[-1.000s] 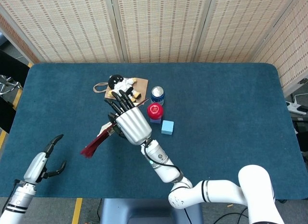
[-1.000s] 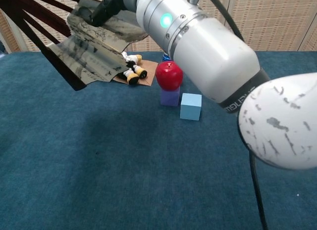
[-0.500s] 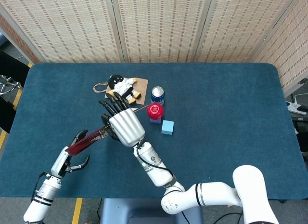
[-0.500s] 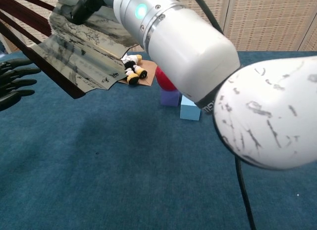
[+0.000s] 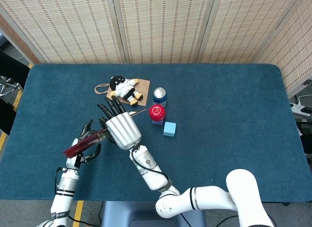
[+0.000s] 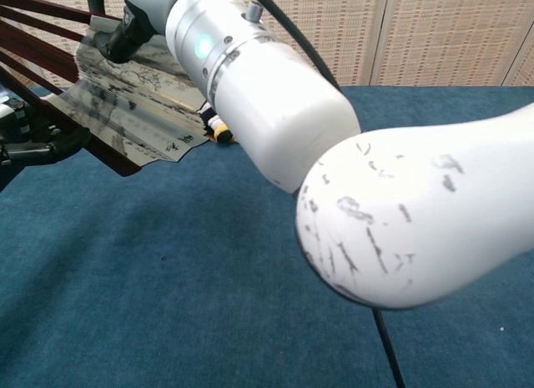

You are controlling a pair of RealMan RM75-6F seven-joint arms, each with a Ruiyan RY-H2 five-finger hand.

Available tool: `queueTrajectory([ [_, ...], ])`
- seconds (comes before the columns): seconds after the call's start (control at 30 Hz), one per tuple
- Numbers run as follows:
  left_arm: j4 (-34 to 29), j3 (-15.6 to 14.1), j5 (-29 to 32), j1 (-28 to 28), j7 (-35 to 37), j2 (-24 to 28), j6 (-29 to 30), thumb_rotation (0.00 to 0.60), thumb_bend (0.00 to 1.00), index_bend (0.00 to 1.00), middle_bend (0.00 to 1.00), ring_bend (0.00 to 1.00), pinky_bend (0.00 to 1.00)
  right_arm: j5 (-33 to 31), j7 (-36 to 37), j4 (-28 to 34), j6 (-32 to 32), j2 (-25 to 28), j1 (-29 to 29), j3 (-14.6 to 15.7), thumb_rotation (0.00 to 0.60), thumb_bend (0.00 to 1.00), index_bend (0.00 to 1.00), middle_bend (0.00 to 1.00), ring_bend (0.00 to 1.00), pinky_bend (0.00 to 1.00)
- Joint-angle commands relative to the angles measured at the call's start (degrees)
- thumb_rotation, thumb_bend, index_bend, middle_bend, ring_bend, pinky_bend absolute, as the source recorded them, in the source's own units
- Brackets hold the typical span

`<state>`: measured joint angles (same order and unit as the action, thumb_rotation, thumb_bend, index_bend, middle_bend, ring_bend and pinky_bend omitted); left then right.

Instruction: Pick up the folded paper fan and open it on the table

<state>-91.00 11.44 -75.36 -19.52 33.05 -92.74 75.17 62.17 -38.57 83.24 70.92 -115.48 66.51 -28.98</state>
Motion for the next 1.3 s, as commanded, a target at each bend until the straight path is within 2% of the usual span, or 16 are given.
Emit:
queueTrajectory([
  [0.03, 0.95, 1.18, 1.4, -0.06, -1.45, -1.53, 0.49, 0.6, 0.45, 0.57, 0.01, 0.0, 0.05, -0.49, 0.18, -0.71, 0.28, -0.82, 0.45, -0.5, 0.6, 0.61, 0.67, 0.16, 0.0, 0.0],
  [0.23, 1.47, 2.92, 4.04, 0.29, -2.57, -2.83, 0.55, 0.6, 0.57, 0.77, 0.12, 0.0, 0.05, -0.45, 0.94, -0.6, 0.84, -0.9, 0.5, -1.3, 0.6, 0.61, 0.67, 0.16, 0.0, 0.0],
  [0.33, 2.36, 3.37, 4.2, 0.34, -2.98, -3.03, 0.58, 0.6, 0.62, 0.81, 0.16, 0.0, 0.05, -0.33, 1.14, -0.22, 1.04, -0.5, 0.24, -1.28, 0.6, 0.61, 0.67, 0.16, 0.0, 0.0],
  [0.47, 6.19, 4.59, 3.66, 0.22, -4.07, -3.73, 2.08, 0.6, 0.63, 0.83, 0.18, 0.0, 0.05, 0.68, 1.24, 1.6, 1.6, 1.33, -1.03, -0.29, 0.6, 0.61, 0.67, 0.16, 0.0, 0.0],
  [0.73, 17.45, 8.79, 5.37, -1.07, -3.23, -4.43, 2.15, 0.6, 0.61, 0.82, 0.19, 0.0, 0.05, 5.03, 1.65, 7.99, 3.78, 8.57, -5.98, 3.33, 0.6, 0.61, 0.67, 0.16, 0.0, 0.0],
  [0.87, 18.77, 10.61, 7.88, -1.07, -1.16, -4.42, 0.52, 0.6, 0.59, 0.79, 0.19, 0.0, 0.05, 7.54, 1.8, 10.44, 5.0, 12.03, -8.98, 6.48, 0.6, 0.61, 0.67, 0.16, 0.0, 0.0],
  [1.07, 21.35, 11.07, 8.93, -0.9, -0.95, -4.98, 0.03, 0.6, 0.57, 0.72, 0.19, 0.0, 0.05, 13.14, 4.1, 12.13, 7.47, 15.23, -12.63, 10.62, 0.6, 0.61, 0.67, 0.16, 0.0, 0.0],
  [1.3, 23.96, 11.22, 8.24, -0.55, -0.31, -5.92, 1.58, 0.6, 0.56, 0.6, 0.16, 0.0, 0.05, 15.58, 4.89, 12.84, 7.62, 15.56, -14.46, 12.77, 0.6, 0.61, 0.67, 0.16, 0.0, 0.0],
])
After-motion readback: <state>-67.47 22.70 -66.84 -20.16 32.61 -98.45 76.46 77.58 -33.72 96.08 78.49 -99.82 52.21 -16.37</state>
